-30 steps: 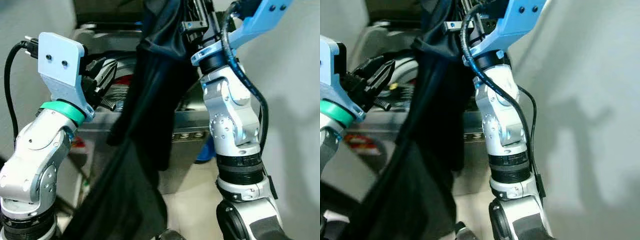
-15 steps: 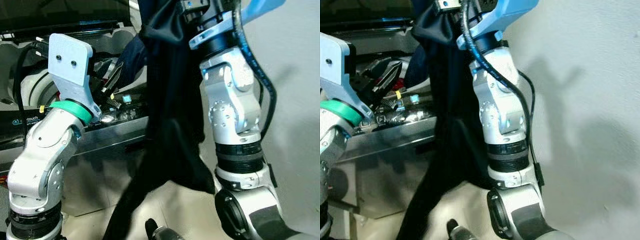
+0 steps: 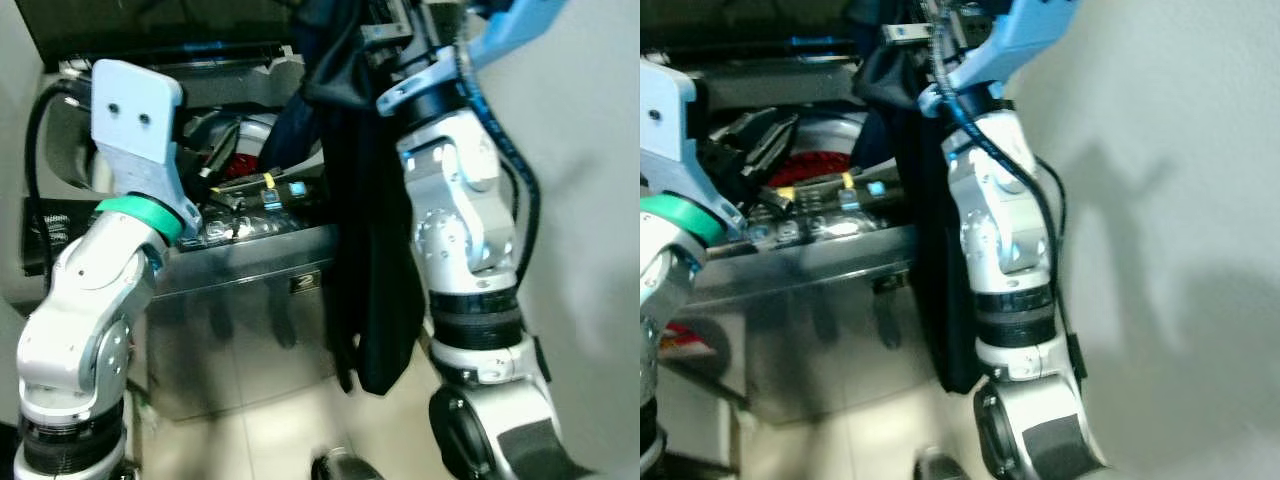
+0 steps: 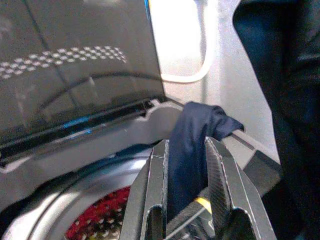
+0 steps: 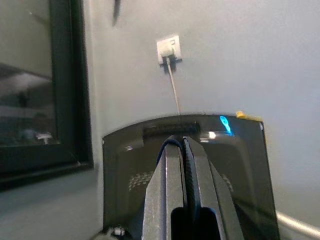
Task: Clothes washing
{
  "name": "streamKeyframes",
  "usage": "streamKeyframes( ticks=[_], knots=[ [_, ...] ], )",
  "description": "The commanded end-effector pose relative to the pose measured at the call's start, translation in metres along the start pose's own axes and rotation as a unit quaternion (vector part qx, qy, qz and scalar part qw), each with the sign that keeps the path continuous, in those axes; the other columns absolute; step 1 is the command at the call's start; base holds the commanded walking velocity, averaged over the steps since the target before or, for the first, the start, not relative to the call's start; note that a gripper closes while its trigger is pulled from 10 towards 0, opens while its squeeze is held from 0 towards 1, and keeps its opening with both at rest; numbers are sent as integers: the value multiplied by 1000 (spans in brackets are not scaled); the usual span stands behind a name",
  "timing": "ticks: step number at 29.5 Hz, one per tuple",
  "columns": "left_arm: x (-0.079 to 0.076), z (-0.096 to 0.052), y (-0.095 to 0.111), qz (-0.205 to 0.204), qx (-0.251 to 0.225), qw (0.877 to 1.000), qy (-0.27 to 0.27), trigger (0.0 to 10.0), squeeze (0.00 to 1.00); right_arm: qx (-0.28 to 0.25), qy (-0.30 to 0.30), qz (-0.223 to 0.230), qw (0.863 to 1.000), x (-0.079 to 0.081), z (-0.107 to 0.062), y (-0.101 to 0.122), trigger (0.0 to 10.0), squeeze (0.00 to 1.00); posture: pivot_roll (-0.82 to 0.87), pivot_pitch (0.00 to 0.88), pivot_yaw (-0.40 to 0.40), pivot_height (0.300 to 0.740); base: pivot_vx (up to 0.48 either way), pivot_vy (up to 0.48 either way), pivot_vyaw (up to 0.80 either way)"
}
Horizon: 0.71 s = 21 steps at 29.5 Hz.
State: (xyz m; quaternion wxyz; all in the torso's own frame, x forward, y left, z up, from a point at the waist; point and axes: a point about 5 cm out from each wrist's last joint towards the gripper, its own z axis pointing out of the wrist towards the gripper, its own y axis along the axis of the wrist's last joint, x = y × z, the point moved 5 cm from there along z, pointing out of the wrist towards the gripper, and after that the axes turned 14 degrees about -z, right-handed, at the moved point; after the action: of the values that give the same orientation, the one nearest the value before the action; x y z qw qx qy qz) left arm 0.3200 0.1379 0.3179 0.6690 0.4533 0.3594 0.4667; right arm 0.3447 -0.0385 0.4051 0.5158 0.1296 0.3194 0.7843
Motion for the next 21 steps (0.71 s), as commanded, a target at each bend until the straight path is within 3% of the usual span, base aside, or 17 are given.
streamKeyframes(
  ticks=[1, 15, 19, 20, 21],
  knots=[
    [2, -1, -1, 6, 2, 1000, 5, 10000, 0, -22, 4, 1, 1000, 4, 3, 9, 10000, 0, 107, 69, 18, 740, 0, 480, 0],
    [3, 0, -3, 5, 7, 1000, 10, 10000, 0, -20, 6, 1, 1000, 5, 2, 8, 10000, 0, 105, 74, 20, 740, 0, 0, 0],
    [-3, -3, -7, 0, 29, 999, -33, 10000, 0, -16, 11, -3, 1000, 3, 2, 6, 10000, 0, 106, 77, 18, 740, 0, 0, 0],
    [-8, -7, -10, -13, 46, 997, -68, 10000, 0, -16, 14, -5, 1000, 0, 4, 6, 10000, 0, 106, 77, 18, 740, 0, 0, 0],
    [-22, -20, -16, -33, 78, 987, -138, 10000, 0, -25, 27, 1, 999, -3, 10, 11, 10000, 0, 106, 81, 16, 740, 0, 0, 0]
  ],
)
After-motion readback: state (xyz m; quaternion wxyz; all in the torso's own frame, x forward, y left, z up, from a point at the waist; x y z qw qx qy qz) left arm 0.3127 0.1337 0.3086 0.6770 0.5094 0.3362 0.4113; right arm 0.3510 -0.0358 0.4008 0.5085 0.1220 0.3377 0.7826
